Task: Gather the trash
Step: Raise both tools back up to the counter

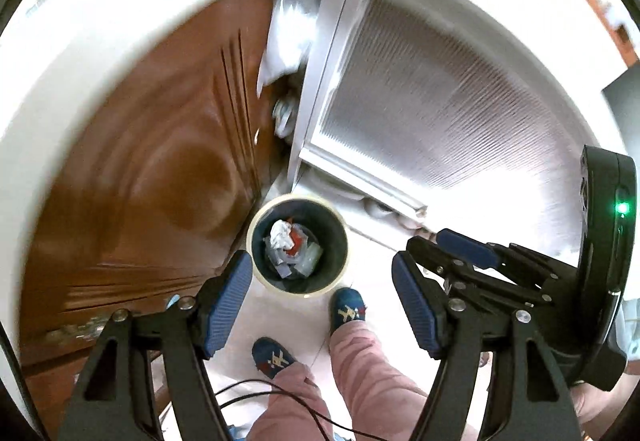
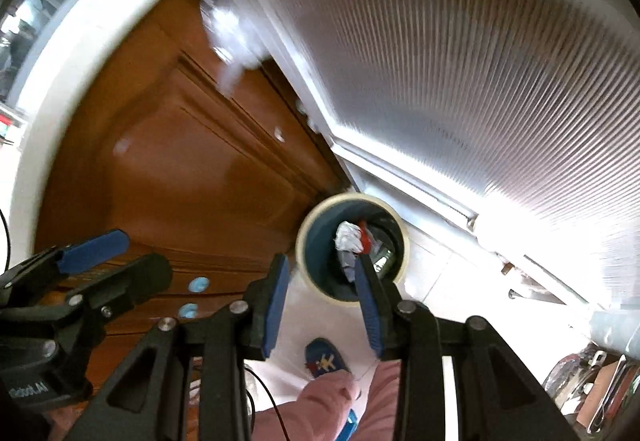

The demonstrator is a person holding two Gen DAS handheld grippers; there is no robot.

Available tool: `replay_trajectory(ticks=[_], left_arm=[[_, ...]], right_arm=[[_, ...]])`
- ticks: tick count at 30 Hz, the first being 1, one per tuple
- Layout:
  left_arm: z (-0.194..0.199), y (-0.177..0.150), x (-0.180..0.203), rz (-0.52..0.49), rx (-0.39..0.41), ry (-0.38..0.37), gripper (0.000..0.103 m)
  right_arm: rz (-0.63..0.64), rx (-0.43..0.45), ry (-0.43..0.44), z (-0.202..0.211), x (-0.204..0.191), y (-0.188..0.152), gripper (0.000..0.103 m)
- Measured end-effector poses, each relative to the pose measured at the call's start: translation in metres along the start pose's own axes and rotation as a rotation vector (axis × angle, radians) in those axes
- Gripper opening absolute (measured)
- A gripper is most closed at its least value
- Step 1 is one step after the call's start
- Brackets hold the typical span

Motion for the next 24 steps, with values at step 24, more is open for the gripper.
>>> replay_trajectory(ticks=[24], left_arm=[[0.239,0.097,-0.006,-0.091,0.431,-0.049,0.073]], right_arm=[[0.241,0.473,0.001,0.230,-0.119,0.093,0.044]])
Point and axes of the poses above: each gripper's, at about its wrist camera, not at the fingertips, and z roughly against the way its jaws point, x to its right, y to its top, the point moved 3 cm from there along -z, roughly the way its jaws point, and after that the axes turned 12 degrees about y, right-handed, at the moved point
